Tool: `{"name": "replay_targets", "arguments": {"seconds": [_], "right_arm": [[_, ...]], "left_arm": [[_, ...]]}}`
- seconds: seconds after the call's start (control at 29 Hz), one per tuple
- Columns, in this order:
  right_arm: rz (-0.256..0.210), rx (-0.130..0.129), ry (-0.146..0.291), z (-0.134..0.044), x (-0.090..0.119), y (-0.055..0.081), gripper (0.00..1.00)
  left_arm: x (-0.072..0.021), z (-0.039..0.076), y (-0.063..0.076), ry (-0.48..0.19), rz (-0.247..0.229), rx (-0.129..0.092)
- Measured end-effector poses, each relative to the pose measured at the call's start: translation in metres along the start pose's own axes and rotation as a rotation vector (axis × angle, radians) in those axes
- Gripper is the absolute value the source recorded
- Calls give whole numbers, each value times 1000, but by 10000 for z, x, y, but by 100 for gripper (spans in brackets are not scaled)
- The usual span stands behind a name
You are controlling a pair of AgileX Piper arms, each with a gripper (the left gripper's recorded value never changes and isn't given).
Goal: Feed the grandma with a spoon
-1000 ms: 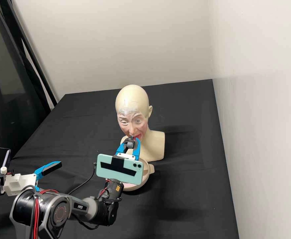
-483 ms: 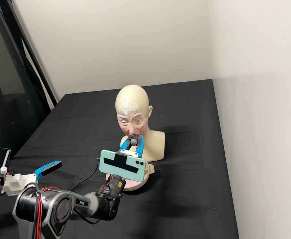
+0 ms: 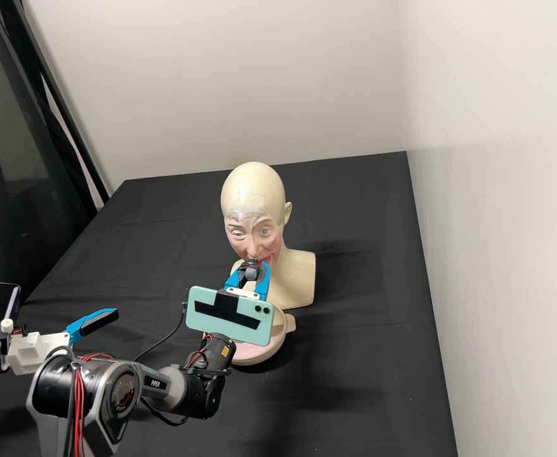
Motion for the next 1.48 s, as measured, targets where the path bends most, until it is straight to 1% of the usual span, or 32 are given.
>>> {"name": "replay_targets", "arguments": {"seconds": [0.03, 0.21, 0.31, 0.38, 0.52, 0.59, 0.66, 1.21, 1.48], "right_arm": [[-2, 1, 3, -13, 7, -9, 0], [-13, 4, -7, -22, 27, -26, 0], [-15, 4, -3, -40, 29, -30, 0], [-20, -2, -5, -48, 43, -33, 0], [-21, -3, 0, -83, 52, -27, 0], [-18, -2, 6, -98, 61, -21, 0], [-19, -9, 7, -104, 61, -23, 0], [-19, -7, 5, -144, 87, 1, 0], [-13, -6, 15, -178, 109, 21, 0]], "left_arm": [[0, 0, 0, 0, 0, 0], [0, 0, 0, 0, 0, 0], [0, 0, 0, 0, 0, 0], [0, 0, 0, 0, 0, 0], [0, 0, 0, 0, 0, 0], [0, 0, 0, 0, 0, 0], [0, 0, 0, 0, 0, 0], [0, 0, 0, 0, 0, 0], [0, 0, 0, 0, 0, 0]]}}
